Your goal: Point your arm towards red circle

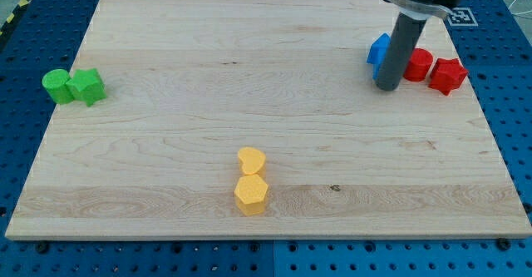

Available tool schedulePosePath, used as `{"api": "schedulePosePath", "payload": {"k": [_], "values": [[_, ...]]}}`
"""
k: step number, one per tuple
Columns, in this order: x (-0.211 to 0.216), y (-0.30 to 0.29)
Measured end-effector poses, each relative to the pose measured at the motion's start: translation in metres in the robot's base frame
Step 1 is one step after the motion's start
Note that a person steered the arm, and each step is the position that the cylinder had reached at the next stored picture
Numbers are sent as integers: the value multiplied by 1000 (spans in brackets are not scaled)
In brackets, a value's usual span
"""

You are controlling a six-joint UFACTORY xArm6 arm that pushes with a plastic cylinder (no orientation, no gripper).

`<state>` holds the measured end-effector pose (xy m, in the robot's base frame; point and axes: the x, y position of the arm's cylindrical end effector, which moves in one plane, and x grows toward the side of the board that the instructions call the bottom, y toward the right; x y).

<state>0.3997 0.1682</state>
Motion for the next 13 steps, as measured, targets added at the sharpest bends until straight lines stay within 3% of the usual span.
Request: {"api": "schedulePosePath", "payload": {"k": [2,6,9,13], "values": [[-36,-13],[44,-15],[77,71],[80,96]]}}
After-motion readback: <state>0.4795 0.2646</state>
